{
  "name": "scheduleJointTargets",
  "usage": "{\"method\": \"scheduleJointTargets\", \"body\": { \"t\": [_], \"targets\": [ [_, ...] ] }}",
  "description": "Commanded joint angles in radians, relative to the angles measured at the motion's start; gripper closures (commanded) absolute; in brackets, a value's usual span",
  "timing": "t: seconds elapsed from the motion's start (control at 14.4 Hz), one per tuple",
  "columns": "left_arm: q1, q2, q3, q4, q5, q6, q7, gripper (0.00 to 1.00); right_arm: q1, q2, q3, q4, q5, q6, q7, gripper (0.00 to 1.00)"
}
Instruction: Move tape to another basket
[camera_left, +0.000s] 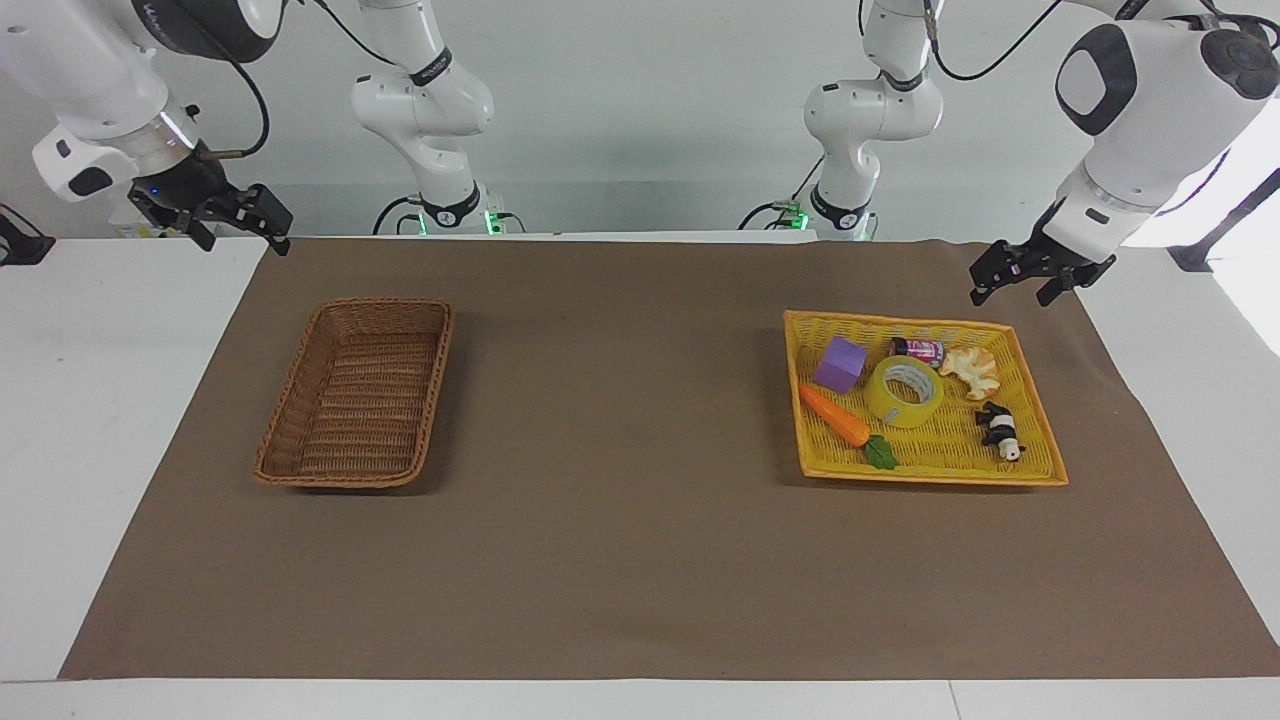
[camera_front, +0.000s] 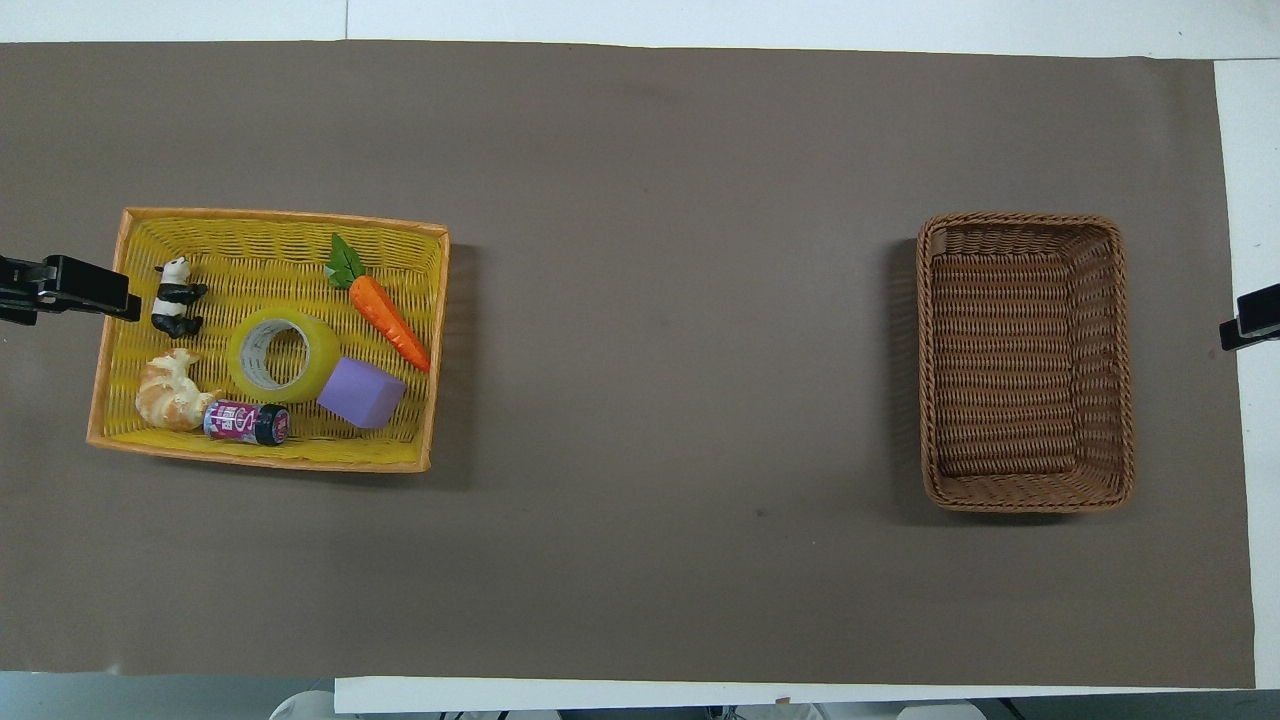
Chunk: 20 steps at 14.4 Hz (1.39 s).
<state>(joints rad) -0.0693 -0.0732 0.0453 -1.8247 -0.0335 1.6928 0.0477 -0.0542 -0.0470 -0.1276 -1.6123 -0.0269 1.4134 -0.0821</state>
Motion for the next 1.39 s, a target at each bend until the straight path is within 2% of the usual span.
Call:
{"method": "scheduleJointTargets", "body": {
  "t": [0.0, 0.35, 0.49, 0.62, 0.9, 1.32],
  "targets": [
    [-0.001, -0.075, 0.002, -0.206, 0.009, 0.186, -0.003, 0.01, 0.0, -0.017, -0.001, -0.014, -0.001, -0.001, -0.018, 0.0],
    [-0.003, -0.042, -0.001, -0.344, 0.009, 0.33, 0.0, 0.01, -0.001, -0.017, -0.001, -0.014, -0.001, -0.001, -0.018, 0.0],
    [-0.021, -0.028, -0.002, -0.436, 0.009, 0.447, -0.006, 0.01, 0.0, -0.017, -0.001, -0.014, -0.001, -0.001, -0.018, 0.0],
    [-0.03, -0.022, -0.001, -0.475, 0.009, 0.479, -0.008, 0.01, 0.0, -0.017, 0.0, -0.014, -0.001, -0.001, -0.018, 0.0],
    [-0.029, 0.013, -0.001, -0.501, 0.009, 0.533, -0.006, 0.01, -0.001, -0.017, 0.0, -0.014, -0.001, -0.001, -0.018, 0.0],
    [-0.015, 0.056, 0.002, -0.487, 0.007, 0.605, -0.015, 0.01, 0.0, -0.017, 0.0, -0.014, -0.001, -0.001, -0.018, 0.0]
  ]
}}
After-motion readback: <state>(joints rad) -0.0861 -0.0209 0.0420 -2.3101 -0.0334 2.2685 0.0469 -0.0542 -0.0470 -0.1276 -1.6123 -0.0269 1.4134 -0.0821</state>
